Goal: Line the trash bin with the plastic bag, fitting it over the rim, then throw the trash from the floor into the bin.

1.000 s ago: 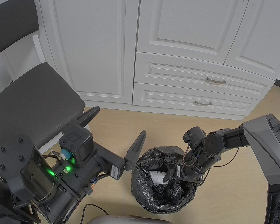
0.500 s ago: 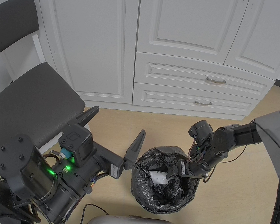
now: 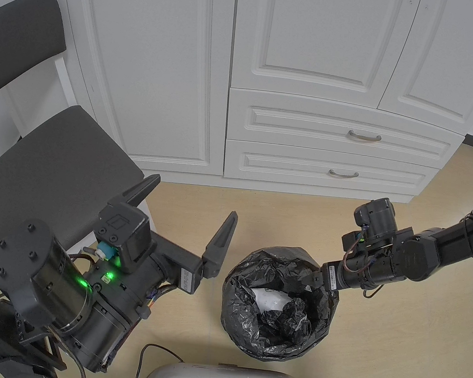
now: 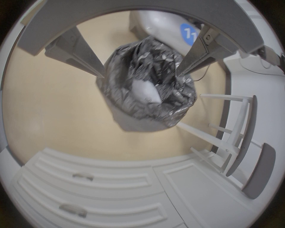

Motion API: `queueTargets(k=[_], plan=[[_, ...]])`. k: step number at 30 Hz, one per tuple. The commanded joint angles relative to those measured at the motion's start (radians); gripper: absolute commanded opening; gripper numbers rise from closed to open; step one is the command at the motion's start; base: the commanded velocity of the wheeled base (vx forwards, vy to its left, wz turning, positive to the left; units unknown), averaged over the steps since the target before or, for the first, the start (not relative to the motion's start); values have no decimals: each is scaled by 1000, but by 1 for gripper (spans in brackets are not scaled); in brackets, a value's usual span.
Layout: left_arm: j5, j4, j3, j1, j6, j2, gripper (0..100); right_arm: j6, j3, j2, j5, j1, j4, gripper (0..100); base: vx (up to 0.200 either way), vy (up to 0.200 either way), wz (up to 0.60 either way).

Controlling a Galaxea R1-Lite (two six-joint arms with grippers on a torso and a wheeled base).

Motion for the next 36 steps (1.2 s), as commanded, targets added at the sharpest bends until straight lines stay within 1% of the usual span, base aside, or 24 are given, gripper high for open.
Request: queueTargets(k=[1,5,7,8,9,12,16,23,25,26,27,28,30,31,32,36], plan=[[0,0,1,11,1,-7,100,-137,139,34,-71,-117,-175,100,0,0,0],[0,0,1,11,1,-4,100,-191,133,95,-65,-200,-222,100,0,0,0],[0,0,1,11,1,-3,100,-212,130,118,-37,-231,-239,100,0,0,0],[0,0,1,11,1,-3,100,-212,130,118,-37,-231,-239,100,0,0,0],[0,0,1,11,1,0,100,-237,131,139,7,-254,-248,100,0,0,0],[0,0,1,11,1,2,100,-257,128,166,35,-266,-250,100,0,0,0],[0,0,1,14,1,0,100,-261,114,216,27,-264,-250,100,0,0,0],[0,0,1,18,1,2,100,-249,31,351,24,-272,-251,100,0,0,0],[0,0,1,18,1,2,100,-240,5,379,24,-275,-251,100,0,0,0],[0,0,1,18,1,0,100,-203,-31,417,19,-278,-251,100,0,0,0],[0,0,1,18,1,0,100,-203,-31,417,19,-278,-251,100,0,0,0],[0,-2,1,18,1,2,100,-145,-82,466,6,-278,-250,100,0,0,0],[0,-2,1,18,1,5,100,-91,-136,517,-11,-278,-245,100,0,0,0],[0,-2,1,18,1,6,100,-85,-143,517,-14,-280,-235,100,0,0,0],[0,-2,1,18,1,6,100,-63,-176,525,-10,-286,-193,100,0,0,0],[0,-2,1,18,1,8,100,-23,-265,538,-11,-291,-38,100,0,0,0]])
